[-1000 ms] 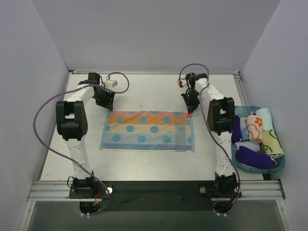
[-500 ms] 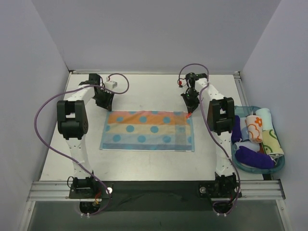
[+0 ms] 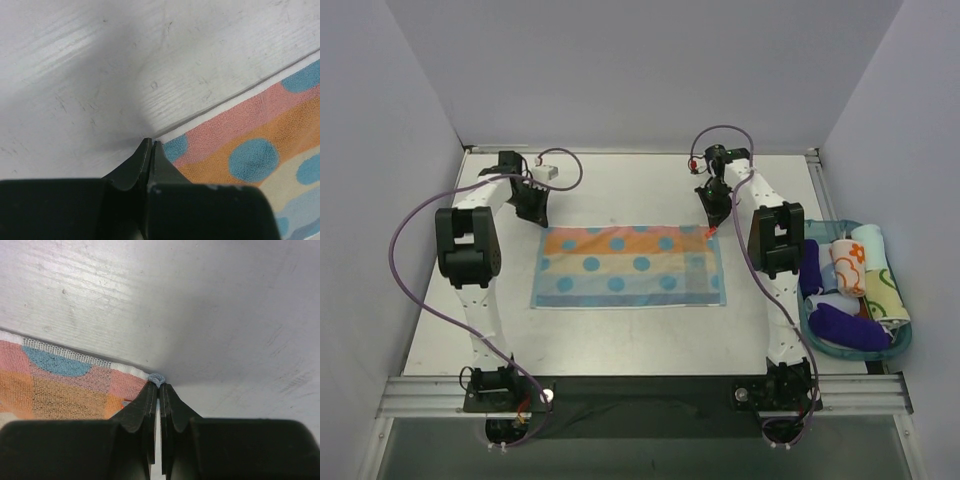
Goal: Roll the towels
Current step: Flatten the towel, then fold the towel
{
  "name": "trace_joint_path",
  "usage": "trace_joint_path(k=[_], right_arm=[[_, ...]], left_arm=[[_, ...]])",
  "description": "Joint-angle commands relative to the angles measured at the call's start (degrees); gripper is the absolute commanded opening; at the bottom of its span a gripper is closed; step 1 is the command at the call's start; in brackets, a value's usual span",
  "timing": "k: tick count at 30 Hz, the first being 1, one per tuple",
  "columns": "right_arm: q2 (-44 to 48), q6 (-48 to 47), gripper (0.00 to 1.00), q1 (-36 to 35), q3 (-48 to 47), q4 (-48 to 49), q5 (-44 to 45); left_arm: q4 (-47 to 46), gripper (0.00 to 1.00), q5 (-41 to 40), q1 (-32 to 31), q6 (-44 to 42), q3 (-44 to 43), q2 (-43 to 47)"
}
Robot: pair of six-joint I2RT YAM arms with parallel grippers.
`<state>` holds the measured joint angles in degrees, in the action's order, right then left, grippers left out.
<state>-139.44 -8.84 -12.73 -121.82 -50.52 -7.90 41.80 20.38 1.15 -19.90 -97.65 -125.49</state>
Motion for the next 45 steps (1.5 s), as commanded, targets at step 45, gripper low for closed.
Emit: trace_joint_path(k=[45], right_arm=[[25.18,-2.94,0.00,-0.54,34.11,2.19,-4.58]], left_arm=[[2.93,0.00,14.07,7.99,-10.07,26.99,21.16]])
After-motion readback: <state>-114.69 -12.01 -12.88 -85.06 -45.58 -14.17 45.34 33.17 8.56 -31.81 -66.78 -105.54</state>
